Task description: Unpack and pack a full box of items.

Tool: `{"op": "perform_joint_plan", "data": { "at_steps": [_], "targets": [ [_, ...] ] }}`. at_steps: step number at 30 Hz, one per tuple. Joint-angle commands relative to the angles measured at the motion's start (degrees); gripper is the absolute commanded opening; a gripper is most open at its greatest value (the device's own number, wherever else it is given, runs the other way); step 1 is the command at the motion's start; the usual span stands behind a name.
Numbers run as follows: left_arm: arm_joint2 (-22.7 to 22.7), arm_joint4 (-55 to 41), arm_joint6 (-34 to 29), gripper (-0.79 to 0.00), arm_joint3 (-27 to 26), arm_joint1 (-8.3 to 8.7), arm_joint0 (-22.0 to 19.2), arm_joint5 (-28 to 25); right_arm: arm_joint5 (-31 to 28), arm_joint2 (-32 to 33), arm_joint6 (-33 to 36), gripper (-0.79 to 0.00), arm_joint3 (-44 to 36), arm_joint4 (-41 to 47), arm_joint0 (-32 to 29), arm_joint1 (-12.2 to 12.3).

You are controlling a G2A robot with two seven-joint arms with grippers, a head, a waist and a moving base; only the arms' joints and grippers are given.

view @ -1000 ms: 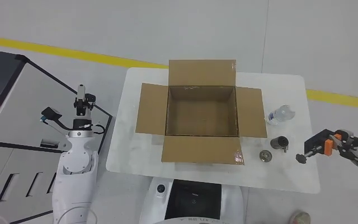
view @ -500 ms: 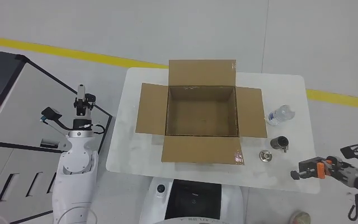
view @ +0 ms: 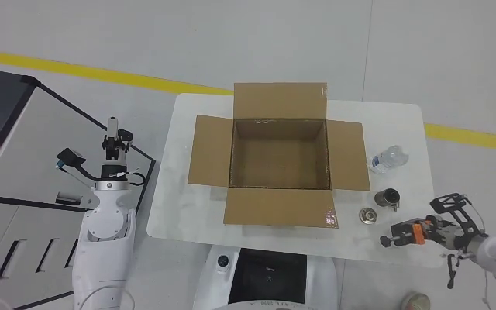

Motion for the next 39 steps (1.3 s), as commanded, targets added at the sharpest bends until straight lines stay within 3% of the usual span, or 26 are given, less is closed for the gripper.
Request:
{"op": "perform_joint_plan", "data": {
  "at_steps": [1, 6, 23, 24, 28, 31, 39],
  "targets": [
    [0.0, 0.0, 0.0, 0.0, 0.0, 0.0, 0.0, 0.0, 1.3, -2.6, 0.0, -0.785, 1.2, -1.8, 2.3, -0.1],
    [0.0, 0.0, 0.0, 0.0, 0.0, 0.0, 0.0, 0.0, 4.3, -6.9, 0.0, -0.785, 5.4, -4.5, 7.1, -0.4],
    [0.0, 0.0, 0.0, 0.0, 0.0, 0.0, 0.0, 0.0, 6.5, -14.6, 0.7, -0.785, 13.9, -5.4, 17.2, -1.6],
    [0.0, 0.0, 0.0, 0.0, 0.0, 0.0, 0.0, 0.0, 6.2, -14.5, 0.6, -0.773, 14.0, -5.1, 17.3, -1.7],
    [0.0, 0.0, 0.0, 0.0, 0.0, 0.0, 0.0, 0.0, 4.4, -13.3, 1.2, -0.468, 14.0, -3.6, 17.3, -1.6],
    [0.0, 0.0, 0.0, 0.0, 0.0, 0.0, 0.0, 0.0, 3.6, -12.3, 1.7, -0.425, 13.5, -2.3, 16.8, -1.5],
    [0.0, 0.0, 0.0, 0.0, 0.0, 0.0, 0.0, 0.0, 0.4, -7.3, 2.7, -0.422, 10.7, 1.4, 13.8, -1.1]
  ]
}}
